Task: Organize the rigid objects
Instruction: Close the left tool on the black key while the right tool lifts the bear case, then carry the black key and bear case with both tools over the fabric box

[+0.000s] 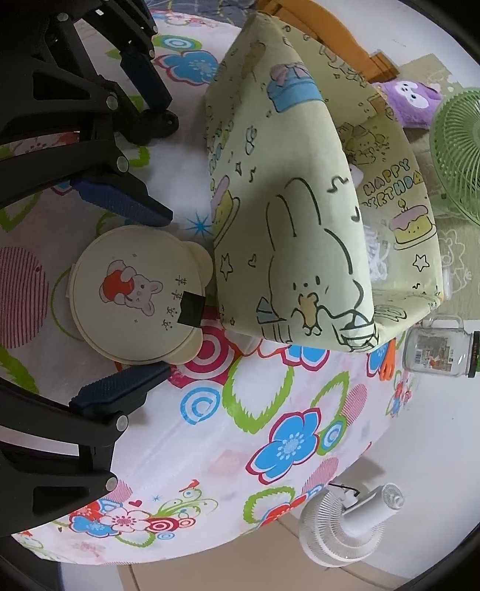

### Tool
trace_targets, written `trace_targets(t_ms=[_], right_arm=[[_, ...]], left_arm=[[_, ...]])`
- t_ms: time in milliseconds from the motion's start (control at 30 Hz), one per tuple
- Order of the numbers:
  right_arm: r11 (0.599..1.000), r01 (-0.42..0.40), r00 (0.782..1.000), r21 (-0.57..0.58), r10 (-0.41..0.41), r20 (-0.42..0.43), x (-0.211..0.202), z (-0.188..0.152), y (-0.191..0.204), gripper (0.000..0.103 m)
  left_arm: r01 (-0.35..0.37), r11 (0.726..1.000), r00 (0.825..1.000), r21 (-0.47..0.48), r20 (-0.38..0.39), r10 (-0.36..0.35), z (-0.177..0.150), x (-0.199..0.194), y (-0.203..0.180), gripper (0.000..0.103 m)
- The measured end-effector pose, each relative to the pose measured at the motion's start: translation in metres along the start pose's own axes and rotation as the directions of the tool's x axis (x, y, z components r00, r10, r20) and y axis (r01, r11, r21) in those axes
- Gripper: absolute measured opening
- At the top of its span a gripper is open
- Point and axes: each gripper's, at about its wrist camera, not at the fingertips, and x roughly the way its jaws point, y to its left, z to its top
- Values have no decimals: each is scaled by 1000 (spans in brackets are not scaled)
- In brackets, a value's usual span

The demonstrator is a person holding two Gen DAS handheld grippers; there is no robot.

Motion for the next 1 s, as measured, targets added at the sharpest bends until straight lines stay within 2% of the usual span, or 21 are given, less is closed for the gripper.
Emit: trace_targets(t_ms=[233, 600, 1000], right_arm=[[1000, -10, 1000, 11, 10, -24, -4, -2, -1, 77], [1000, -5, 1000, 6, 4, 19, -34, -15, -1, 77], [1000, -20, 995, -16, 22, 92, -76, -13, 2, 77]], left_arm=[[-2, 1000, 1000, -8, -12, 2, -8, -4, -2, 31], [-4, 1000, 1000, -8, 26, 4, -18, -30, -14, 31], [-25, 999, 995, -33, 98, 29, -20, -69, -17, 31]])
